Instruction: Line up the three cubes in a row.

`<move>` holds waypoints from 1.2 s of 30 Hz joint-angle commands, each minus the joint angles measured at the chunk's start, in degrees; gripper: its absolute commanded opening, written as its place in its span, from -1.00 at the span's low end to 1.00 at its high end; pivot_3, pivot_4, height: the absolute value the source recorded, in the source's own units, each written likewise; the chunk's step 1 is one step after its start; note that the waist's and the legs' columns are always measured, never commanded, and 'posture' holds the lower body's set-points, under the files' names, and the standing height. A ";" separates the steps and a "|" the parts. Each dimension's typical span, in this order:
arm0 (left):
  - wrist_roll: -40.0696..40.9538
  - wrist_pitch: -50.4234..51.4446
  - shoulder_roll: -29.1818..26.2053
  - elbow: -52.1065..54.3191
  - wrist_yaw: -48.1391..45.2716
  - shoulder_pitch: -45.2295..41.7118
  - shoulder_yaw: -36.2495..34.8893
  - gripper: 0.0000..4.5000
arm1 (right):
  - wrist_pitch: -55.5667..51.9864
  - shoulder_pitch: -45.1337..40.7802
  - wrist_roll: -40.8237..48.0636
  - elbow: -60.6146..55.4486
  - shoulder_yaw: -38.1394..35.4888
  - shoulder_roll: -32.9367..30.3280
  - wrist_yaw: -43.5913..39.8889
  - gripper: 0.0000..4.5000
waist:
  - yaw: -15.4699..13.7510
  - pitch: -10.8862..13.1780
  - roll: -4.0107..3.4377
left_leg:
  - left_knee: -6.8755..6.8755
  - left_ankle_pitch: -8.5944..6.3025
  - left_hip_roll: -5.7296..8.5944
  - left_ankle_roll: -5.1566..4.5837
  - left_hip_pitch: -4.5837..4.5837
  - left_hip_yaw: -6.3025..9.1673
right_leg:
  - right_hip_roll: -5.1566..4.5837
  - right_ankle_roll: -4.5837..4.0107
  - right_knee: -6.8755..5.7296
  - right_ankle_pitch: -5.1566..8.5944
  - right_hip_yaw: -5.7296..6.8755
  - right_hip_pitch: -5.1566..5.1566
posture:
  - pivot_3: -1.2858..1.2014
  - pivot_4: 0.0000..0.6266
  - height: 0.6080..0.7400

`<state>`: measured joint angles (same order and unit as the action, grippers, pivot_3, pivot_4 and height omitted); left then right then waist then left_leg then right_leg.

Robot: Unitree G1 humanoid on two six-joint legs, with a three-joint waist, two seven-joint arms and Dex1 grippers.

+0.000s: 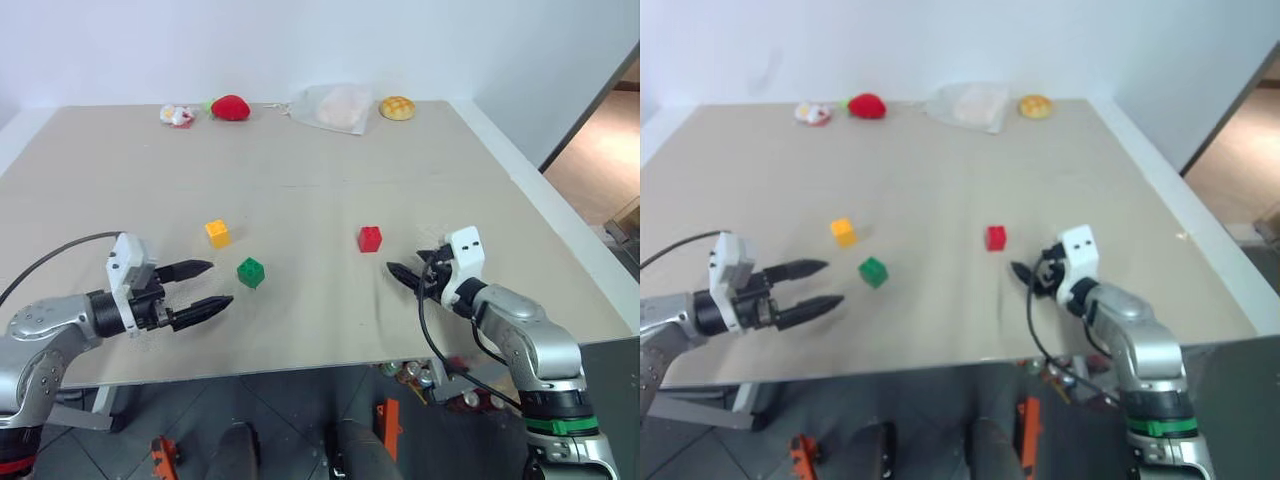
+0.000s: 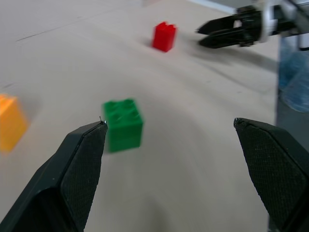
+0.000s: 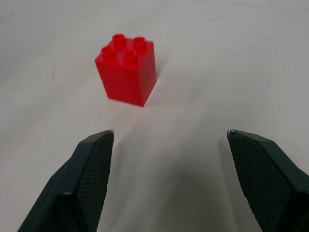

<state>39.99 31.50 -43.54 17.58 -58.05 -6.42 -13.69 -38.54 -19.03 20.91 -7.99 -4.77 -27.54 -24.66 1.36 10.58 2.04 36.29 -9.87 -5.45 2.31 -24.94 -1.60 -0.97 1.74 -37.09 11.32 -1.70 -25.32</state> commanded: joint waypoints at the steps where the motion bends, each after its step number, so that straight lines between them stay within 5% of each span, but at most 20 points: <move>1: -1.12 -0.83 -0.36 1.16 -0.54 -2.97 2.45 0.93 | -0.23 -2.68 -1.27 -2.72 1.41 1.50 1.69 0.73 | -0.01 0.00 0.00 | -0.01 0.00 -0.01 -0.01 0.00 0.04 | 0.05 0.00 -0.01 0.00 -0.02 0.00 | 0.03 -0.52 1.00; 26: -3.72 -2.99 4.67 1.11 2.01 -5.53 6.82 0.93 | 2.22 -14.14 -10.43 10.89 6.08 11.35 8.89 0.73 | 0.01 0.00 -0.01 | 0.00 0.02 -0.02 -0.03 -0.02 0.03 | 0.14 0.03 -0.06 0.00 -0.17 -0.01 | 0.03 -0.52 1.00; 33: -2.45 -2.66 5.09 2.58 3.79 -4.53 5.57 0.95 | 6.02 -15.32 -10.54 15.15 5.94 12.18 7.26 -0.39 | 0.02 -0.01 -0.01 | -0.01 0.02 -0.02 -0.03 -0.01 0.04 | 0.15 0.03 -0.06 0.00 -0.18 -0.01 | 0.03 -0.52 1.00; 36: -1.88 -2.47 5.10 3.29 4.29 -4.06 5.28 0.95 | 7.28 -15.93 -10.33 16.21 5.83 12.09 6.11 -0.45 | 0.03 0.00 -0.01 | 0.00 0.02 -0.02 -0.03 0.00 0.03 | 0.15 0.03 -0.06 -0.01 -0.19 -0.01 | 0.03 -0.52 1.00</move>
<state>36.82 29.18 -38.62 18.69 -54.13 -10.59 -6.82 -33.03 -33.04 10.35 8.51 2.14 -15.52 -17.69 1.38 10.58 2.03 36.29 -9.85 -5.47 2.28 -24.93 -1.57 -0.82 1.77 -37.14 11.30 -1.89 -25.34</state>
